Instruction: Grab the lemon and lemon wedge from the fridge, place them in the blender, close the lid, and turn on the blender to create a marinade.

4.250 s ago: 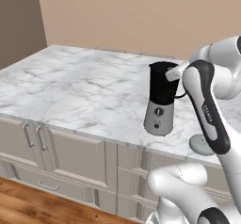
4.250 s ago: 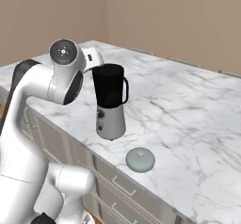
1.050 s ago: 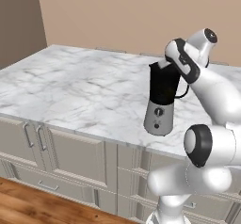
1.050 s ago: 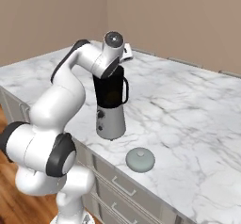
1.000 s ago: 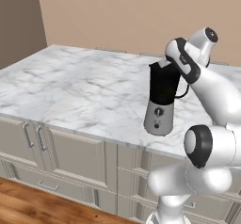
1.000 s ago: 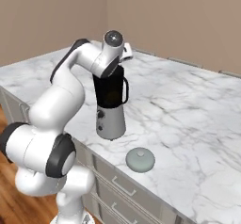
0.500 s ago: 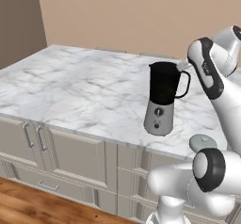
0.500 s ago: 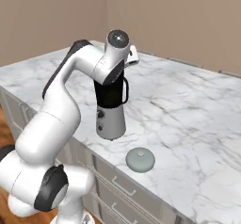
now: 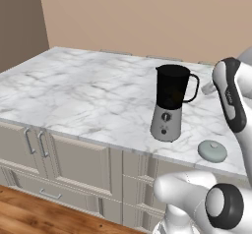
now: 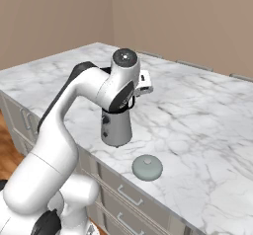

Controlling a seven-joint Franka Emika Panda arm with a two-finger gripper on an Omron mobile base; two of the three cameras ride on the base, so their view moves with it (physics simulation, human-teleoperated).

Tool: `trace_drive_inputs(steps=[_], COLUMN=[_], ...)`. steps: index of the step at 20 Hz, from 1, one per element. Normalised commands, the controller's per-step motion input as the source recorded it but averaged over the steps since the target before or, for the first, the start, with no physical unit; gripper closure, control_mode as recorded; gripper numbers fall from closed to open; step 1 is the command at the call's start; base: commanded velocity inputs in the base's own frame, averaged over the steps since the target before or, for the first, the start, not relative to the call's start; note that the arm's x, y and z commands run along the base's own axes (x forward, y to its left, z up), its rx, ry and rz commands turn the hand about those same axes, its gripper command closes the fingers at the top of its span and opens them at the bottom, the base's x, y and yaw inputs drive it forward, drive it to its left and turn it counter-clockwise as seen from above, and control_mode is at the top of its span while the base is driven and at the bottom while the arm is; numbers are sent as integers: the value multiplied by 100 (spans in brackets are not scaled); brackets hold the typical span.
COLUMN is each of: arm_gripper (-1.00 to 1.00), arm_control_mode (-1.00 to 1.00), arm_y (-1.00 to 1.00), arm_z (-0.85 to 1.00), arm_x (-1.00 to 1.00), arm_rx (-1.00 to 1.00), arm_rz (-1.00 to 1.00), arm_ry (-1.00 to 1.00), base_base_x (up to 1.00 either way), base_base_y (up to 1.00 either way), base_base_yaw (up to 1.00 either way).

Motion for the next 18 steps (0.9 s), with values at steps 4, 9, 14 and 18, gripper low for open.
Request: trace_drive_inputs(steps=[4,9,14,18], arm_gripper=[-100,-100,-100,-100], arm_control_mode=[-100,-100,-100,-100], arm_y=[-26,-15,-21,-38], arm_z=[-67,-68,-75,-72], arm_x=[-37,-25,-24,-38], arm_rx=[-3,0,8,16], arm_rz=[-3,-10,-10,-10], arm_ry=[30,28,14,9], base_base_x=[0,0,0,0], base_base_y=[0,0,0,0], base_base_yaw=[0,0,0,0])
